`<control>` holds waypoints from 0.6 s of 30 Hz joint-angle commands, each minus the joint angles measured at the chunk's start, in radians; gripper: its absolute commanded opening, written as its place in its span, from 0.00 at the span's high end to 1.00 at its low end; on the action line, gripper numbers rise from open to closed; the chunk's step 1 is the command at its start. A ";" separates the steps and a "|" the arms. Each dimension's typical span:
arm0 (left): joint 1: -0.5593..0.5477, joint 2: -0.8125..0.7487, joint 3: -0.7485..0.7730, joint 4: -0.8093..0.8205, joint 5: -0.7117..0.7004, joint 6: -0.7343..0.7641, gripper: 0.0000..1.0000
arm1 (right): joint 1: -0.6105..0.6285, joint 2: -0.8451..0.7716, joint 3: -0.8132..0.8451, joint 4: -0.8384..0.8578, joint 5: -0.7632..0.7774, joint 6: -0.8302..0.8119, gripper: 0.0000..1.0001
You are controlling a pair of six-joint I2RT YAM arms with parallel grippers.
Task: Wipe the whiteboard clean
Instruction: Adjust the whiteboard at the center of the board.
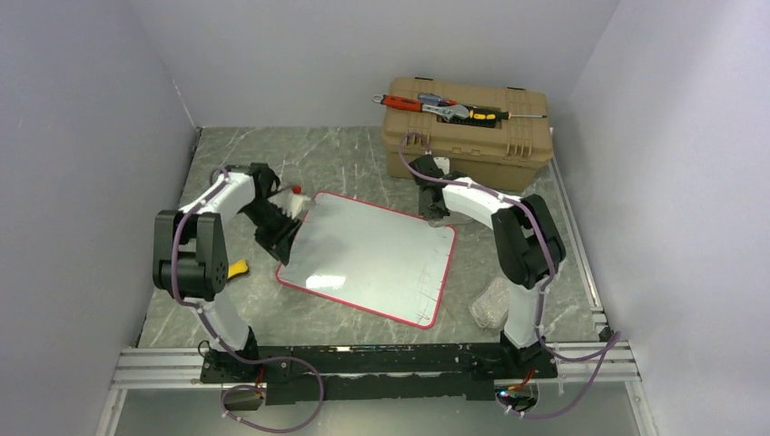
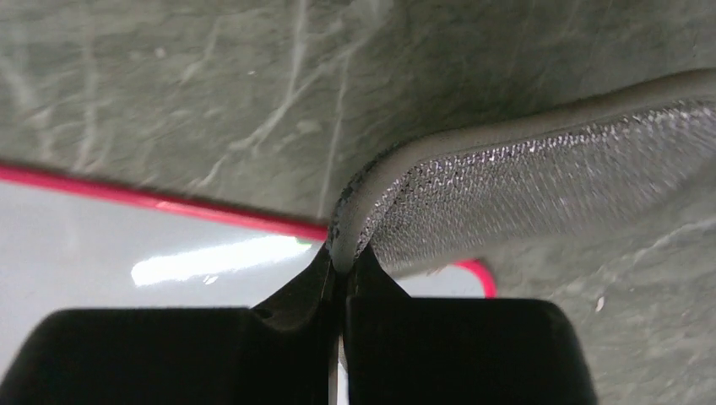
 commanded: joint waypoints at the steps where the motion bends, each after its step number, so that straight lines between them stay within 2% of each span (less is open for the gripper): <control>1: -0.055 -0.082 -0.139 0.090 -0.089 0.043 0.58 | -0.002 0.075 0.071 0.007 0.168 -0.086 1.00; 4: -0.091 -0.090 -0.200 0.155 -0.170 0.023 0.58 | -0.005 0.102 0.070 0.027 0.193 -0.103 1.00; 10: -0.126 -0.058 -0.259 0.263 -0.243 -0.034 0.59 | -0.008 0.124 0.030 0.056 0.196 -0.134 1.00; 14: -0.128 -0.011 -0.255 0.338 -0.292 -0.071 0.60 | -0.027 0.157 0.010 0.029 0.073 -0.121 1.00; 18: -0.129 0.036 -0.211 0.372 -0.301 -0.095 0.61 | -0.024 0.108 -0.103 0.054 -0.100 -0.083 1.00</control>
